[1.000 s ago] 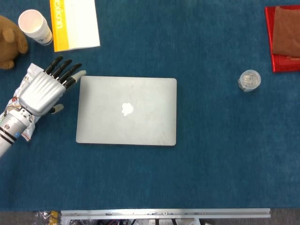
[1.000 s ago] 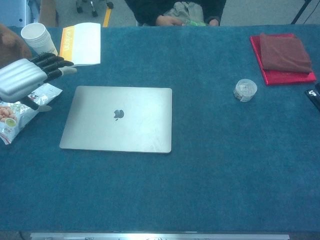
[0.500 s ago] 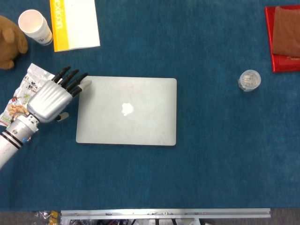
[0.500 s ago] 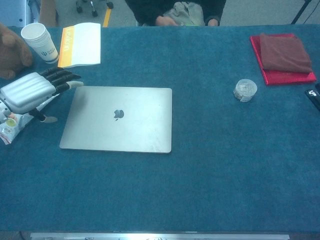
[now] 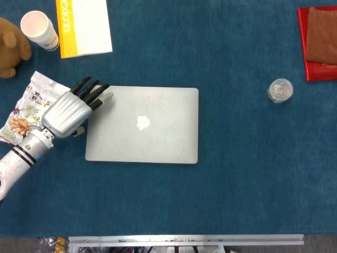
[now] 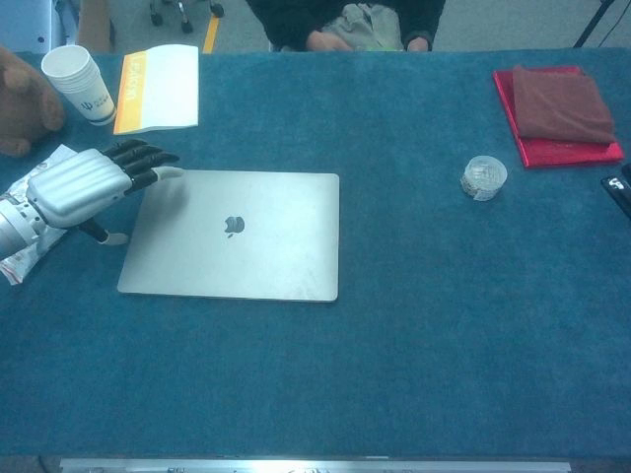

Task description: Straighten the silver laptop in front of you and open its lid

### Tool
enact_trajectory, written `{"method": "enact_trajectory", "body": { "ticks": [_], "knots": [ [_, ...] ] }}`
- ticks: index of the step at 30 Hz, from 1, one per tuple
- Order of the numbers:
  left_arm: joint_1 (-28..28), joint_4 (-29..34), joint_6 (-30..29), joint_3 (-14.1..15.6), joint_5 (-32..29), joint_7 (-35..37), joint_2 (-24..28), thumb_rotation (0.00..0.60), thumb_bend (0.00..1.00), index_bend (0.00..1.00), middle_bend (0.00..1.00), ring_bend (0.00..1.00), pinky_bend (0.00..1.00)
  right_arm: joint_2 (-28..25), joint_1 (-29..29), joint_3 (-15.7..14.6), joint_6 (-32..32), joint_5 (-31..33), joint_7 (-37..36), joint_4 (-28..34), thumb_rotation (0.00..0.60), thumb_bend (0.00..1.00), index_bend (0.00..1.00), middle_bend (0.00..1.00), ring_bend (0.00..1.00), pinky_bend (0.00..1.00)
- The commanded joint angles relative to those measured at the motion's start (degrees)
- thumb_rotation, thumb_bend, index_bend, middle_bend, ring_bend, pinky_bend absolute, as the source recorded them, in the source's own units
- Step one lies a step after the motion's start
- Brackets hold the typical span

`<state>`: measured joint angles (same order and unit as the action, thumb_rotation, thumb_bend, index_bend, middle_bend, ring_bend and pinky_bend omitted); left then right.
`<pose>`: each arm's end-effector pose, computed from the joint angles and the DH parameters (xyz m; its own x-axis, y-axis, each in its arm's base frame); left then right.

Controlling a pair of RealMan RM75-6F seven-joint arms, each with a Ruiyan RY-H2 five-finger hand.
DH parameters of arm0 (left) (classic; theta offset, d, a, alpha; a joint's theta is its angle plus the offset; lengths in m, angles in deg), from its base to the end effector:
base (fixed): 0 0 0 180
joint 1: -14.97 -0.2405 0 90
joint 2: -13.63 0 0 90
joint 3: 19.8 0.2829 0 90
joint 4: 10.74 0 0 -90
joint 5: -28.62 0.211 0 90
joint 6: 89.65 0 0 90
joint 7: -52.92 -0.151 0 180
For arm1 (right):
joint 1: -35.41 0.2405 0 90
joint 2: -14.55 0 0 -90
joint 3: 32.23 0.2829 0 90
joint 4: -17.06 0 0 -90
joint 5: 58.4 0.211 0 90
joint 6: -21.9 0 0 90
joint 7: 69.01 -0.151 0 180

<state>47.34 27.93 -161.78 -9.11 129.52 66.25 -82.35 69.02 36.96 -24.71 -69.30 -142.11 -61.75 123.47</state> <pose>-0.3179 0.3257 -0.0120 0.7100 0.0980 0.6973 0.5824 -0.6384 -0.5032 -0.2966 -0.1836 0.2314 0.4364 0.1478 0.8875 -0.8997 0.0655 0.4315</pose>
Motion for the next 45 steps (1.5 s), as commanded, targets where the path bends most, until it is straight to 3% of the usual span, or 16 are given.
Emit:
{"method": "enact_trajectory", "body": {
  "ticks": [1,32,45],
  "knots": [
    [0.2,0.2,-0.1,-0.1,0.1,0.0,-0.1,0.600,0.11,0.00,0.03,0.00,0.00,0.0,0.0,0.0,0.0,0.1,-0.2,-0.1,0.600,0.28,0.09,0.08,0.05,0.15],
    [5.6,7.8,3.0,-2.2,1.3,-5.1,-2.1,0.600,0.11,0.00,0.02,0.00,0.00,-1.0,-0.9,0.3,-0.8,0.6,-3.5,-1.6,0.600,0.28,0.09,0.08,0.05,0.15],
    [6.9,14.1,3.2,-3.5,0.9,-10.2,0.9,0.600,0.11,0.00,0.02,0.00,0.00,-1.5,-1.2,0.4,-1.2,0.4,-5.3,-2.2,0.600,0.28,0.09,0.08,0.05,0.15]
  ]
}}
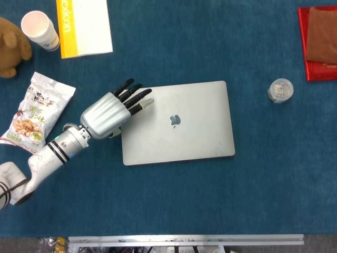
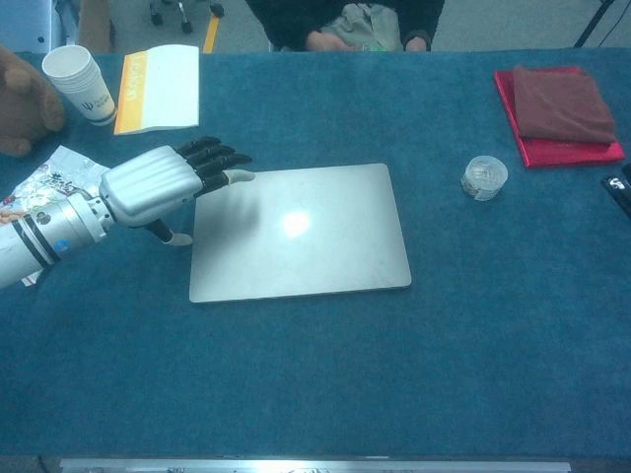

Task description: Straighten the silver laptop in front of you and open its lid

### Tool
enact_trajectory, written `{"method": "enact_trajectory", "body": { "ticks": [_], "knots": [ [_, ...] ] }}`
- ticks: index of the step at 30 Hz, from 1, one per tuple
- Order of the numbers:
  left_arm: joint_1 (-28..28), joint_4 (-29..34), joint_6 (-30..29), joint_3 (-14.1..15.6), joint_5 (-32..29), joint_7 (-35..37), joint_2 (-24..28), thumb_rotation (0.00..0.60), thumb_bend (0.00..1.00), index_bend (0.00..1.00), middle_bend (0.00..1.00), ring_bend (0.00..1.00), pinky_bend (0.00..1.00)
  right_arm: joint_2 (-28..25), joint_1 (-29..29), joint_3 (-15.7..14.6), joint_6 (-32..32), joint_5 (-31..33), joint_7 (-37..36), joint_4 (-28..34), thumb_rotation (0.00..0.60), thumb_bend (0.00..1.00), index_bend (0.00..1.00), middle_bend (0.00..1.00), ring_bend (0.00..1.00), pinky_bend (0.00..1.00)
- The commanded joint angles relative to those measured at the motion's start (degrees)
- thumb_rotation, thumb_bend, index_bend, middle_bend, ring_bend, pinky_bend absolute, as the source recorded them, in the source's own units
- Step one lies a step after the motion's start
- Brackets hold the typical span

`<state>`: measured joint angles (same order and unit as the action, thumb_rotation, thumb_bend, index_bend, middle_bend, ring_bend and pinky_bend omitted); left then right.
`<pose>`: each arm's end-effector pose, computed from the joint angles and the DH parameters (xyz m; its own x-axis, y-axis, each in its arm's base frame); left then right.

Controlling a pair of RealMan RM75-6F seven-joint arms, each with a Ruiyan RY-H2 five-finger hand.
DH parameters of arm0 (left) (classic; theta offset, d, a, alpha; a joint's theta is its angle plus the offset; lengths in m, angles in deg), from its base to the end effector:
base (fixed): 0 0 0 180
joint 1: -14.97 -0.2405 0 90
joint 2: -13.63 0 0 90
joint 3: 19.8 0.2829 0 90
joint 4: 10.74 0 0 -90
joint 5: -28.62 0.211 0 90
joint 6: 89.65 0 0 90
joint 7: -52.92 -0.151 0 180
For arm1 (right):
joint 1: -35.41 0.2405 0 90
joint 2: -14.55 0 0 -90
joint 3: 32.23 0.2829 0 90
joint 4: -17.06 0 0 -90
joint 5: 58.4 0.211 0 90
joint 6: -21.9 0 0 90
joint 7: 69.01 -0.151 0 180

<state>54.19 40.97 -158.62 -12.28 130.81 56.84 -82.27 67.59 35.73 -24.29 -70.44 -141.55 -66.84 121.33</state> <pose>-0.2397 0.3337 -0.0444 0.6849 0.0298 0.7280 0.5023 -0.7430 -0.4422 -0.3071 -0.1781 0.2466 0.4147 0.1731 0.8933 -0.9099 0.0858 0.4058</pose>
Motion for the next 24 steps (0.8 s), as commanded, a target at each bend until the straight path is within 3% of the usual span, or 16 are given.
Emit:
{"method": "enact_trajectory", "body": {
  "ticks": [1,10,24],
  "knots": [
    [0.1,1.5,0.1,-0.5,-0.6,-1.1,1.2,0.600,0.11,0.00,0.02,0.00,0.00,-0.1,0.0,0.0,0.0,-0.2,-0.4,-0.1,0.600,0.28,0.09,0.08,0.05,0.15],
    [-1.9,7.6,-1.8,-2.4,-3.5,-4.5,6.8,0.600,0.11,0.00,0.02,0.00,0.00,0.1,0.5,0.0,0.4,-0.8,-0.8,0.0,0.600,0.28,0.09,0.08,0.05,0.15],
    [-9.4,25.7,-4.0,-4.2,-12.2,-13.4,20.1,0.600,0.11,0.00,0.02,0.00,0.00,0.7,1.3,-0.2,1.6,-1.3,0.3,0.3,0.600,0.28,0.09,0.08,0.05,0.15]
  ]
}}
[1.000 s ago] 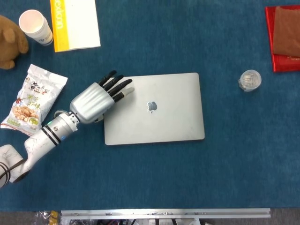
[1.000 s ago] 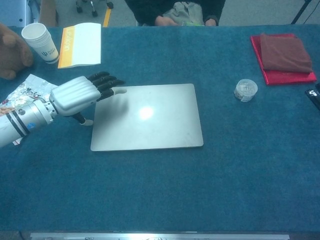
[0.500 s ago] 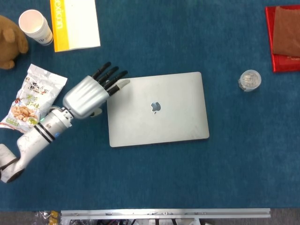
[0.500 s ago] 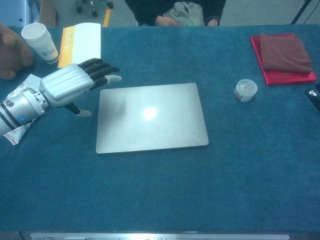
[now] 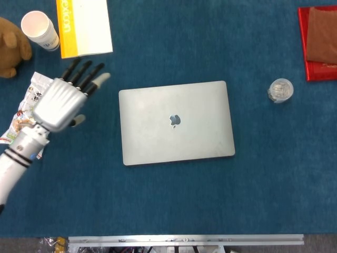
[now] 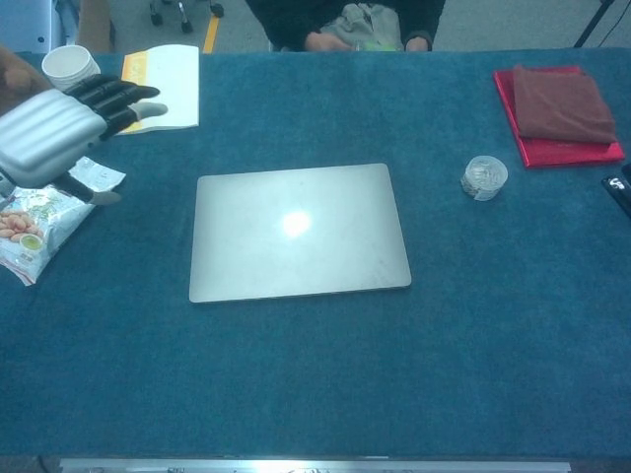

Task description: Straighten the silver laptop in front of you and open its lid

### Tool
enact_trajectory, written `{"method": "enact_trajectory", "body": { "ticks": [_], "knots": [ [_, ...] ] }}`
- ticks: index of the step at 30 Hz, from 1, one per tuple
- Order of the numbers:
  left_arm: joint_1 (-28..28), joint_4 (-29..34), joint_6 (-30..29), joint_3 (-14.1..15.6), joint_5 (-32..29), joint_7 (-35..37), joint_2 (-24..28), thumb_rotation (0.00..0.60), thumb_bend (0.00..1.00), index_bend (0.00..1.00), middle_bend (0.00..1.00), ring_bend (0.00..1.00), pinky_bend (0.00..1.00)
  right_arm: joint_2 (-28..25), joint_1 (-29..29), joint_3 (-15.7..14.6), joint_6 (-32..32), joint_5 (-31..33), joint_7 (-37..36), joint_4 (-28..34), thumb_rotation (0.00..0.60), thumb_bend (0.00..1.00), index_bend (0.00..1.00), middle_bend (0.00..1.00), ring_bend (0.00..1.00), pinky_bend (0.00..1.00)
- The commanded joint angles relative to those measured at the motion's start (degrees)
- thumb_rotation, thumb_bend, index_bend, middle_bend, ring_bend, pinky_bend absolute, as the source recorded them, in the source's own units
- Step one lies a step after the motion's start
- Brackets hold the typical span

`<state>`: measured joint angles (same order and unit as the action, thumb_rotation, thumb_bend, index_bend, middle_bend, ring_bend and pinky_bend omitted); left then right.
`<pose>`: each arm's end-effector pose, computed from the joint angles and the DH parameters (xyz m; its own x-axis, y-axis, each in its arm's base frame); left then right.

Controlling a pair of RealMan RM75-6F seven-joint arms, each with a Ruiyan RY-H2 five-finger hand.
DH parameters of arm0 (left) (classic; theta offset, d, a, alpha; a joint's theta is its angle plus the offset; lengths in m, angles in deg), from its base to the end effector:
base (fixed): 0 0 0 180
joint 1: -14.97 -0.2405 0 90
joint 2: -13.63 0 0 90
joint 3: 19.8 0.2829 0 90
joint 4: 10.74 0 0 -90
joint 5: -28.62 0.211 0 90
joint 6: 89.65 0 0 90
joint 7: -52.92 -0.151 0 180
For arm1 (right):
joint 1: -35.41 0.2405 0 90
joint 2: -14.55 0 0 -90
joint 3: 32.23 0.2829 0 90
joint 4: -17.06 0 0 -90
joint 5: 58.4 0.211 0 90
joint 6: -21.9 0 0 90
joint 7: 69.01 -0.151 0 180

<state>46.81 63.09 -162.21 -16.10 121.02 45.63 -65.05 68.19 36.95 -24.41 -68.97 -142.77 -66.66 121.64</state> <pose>-0.2657 0.3153 0.0573 0.6558 0.0015 0.7550 0.6440 -0.5231 -0.5583 -0.3009 -0.1850 0.2379 0.3997 0.1548 0.9035 -0.9164 0.0445 0.3978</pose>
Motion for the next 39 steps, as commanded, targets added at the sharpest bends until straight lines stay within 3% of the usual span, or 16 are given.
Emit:
{"method": "enact_trajectory", "body": {
  "ticks": [1,6,12,17,22,39],
  "knots": [
    [-2.7,4.7,-0.7,-0.6,-3.4,-2.7,3.6,0.600,0.11,0.00,0.02,0.00,0.00,0.2,0.1,-0.2,0.3,-0.2,0.3,0.0,0.600,0.28,0.09,0.08,0.05,0.15],
    [-5.8,9.4,-2.2,-1.5,-6.8,-3.2,6.6,0.600,0.11,0.00,0.01,0.00,0.00,0.5,0.6,-0.4,0.9,-0.7,0.9,-0.2,0.600,0.28,0.09,0.08,0.05,0.15],
    [-9.4,10.7,-5.2,-1.9,-8.6,-2.7,8.0,0.600,0.11,0.00,0.02,0.00,0.00,1.1,1.5,-1.0,2.3,-1.8,0.9,-0.6,0.600,0.28,0.09,0.08,0.04,0.15],
    [-12.4,12.2,-7.3,-2.7,-10.9,-2.0,9.4,0.600,0.11,0.00,0.02,0.00,0.00,2.0,2.8,-2.0,4.2,-4.3,1.1,-0.4,0.600,0.17,0.09,0.08,0.04,0.15],
    [-15.1,14.9,-9.4,-2.8,-11.8,-2.2,11.4,0.600,0.11,0.00,0.01,0.00,0.00,3.1,4.7,-2.8,6.7,-6.8,2.1,0.6,0.600,0.13,0.09,0.08,0.04,0.15],
    [-21.2,18.2,-14.1,-1.7,-8.6,-2.6,14.4,0.600,0.11,0.00,0.01,0.00,0.00,13.8,15.9,-4.3,22.4,-11.5,11.8,7.4,0.600,0.12,0.09,0.08,0.04,0.15]
  ]
}}
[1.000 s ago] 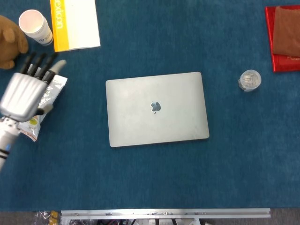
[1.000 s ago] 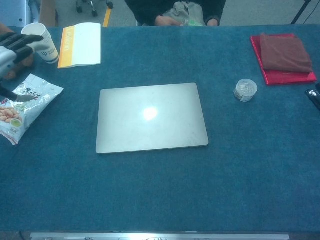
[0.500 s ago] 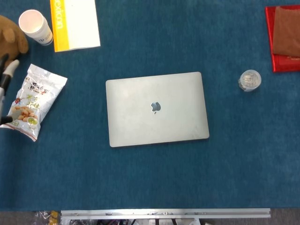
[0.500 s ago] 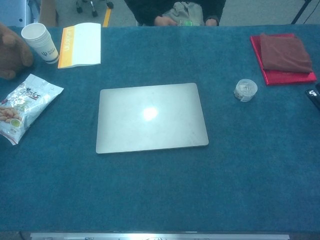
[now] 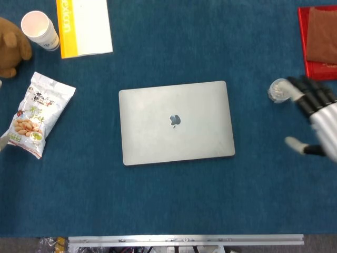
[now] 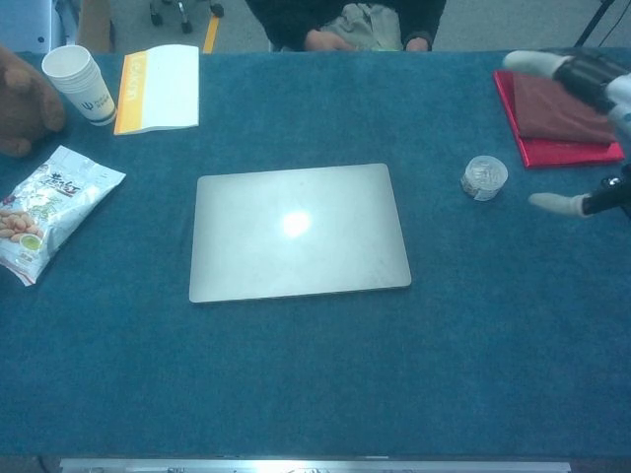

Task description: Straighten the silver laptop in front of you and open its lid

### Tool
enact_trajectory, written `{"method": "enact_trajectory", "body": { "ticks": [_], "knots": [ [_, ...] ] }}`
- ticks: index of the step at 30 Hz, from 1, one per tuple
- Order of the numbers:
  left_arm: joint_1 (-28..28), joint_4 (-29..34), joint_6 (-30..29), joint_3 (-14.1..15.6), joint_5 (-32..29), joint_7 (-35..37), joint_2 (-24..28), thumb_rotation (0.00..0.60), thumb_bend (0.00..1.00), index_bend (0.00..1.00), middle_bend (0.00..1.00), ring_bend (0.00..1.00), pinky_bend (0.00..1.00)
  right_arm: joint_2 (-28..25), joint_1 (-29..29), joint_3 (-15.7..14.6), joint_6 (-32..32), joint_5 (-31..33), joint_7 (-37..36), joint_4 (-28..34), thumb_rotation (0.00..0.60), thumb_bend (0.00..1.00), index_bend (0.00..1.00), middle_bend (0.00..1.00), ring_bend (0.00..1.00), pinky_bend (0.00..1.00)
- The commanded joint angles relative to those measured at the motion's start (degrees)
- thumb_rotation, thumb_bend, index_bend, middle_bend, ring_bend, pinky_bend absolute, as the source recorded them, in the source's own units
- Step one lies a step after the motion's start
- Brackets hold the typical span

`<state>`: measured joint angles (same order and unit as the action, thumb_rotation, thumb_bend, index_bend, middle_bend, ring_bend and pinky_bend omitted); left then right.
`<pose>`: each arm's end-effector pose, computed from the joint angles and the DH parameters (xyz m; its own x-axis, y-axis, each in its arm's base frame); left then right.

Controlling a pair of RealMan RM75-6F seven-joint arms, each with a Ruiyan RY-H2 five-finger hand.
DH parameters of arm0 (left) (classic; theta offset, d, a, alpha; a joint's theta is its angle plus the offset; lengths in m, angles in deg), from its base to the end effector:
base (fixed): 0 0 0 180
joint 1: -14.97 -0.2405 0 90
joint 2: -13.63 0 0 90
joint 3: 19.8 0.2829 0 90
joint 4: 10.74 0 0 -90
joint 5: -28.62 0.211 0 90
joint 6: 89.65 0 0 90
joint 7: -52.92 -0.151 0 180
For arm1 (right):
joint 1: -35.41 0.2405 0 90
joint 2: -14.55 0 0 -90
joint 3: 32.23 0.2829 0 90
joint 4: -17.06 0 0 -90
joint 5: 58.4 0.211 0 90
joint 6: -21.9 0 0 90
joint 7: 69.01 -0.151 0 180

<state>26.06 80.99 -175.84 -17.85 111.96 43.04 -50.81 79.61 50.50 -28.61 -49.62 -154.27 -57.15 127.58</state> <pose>-0.3286 0.2091 0.1630 0.5572 0.0115 0.8303 0.8291 -0.0626 -0.5556 -0.2081 -0.2189 0.1092 0.3621 -0.1373 0.9220 -0.8665 -0.4143 0.2786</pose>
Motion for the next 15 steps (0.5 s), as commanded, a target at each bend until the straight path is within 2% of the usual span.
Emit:
{"method": "enact_trajectory", "body": {
  "ticks": [1,8,15],
  "knots": [
    [-0.7,0.4,-0.8,0.1,0.8,0.1,0.2,0.600,0.11,0.00,0.01,0.00,0.00,3.2,2.9,0.0,3.9,0.3,3.0,1.8,0.600,0.12,0.09,0.08,0.04,0.15],
    [-2.7,0.9,-1.4,0.7,1.8,0.4,1.1,0.600,0.11,0.00,0.01,0.00,0.00,10.6,7.6,0.5,11.1,4.3,9.1,2.2,0.600,0.12,0.09,0.08,0.04,0.15],
    [-4.2,1.1,-2.3,1.0,3.0,0.8,1.9,0.600,0.11,0.00,0.01,0.00,0.00,17.9,11.0,0.7,15.3,9.3,15.5,0.6,0.600,0.12,0.08,0.07,0.03,0.15]
  ]
}}
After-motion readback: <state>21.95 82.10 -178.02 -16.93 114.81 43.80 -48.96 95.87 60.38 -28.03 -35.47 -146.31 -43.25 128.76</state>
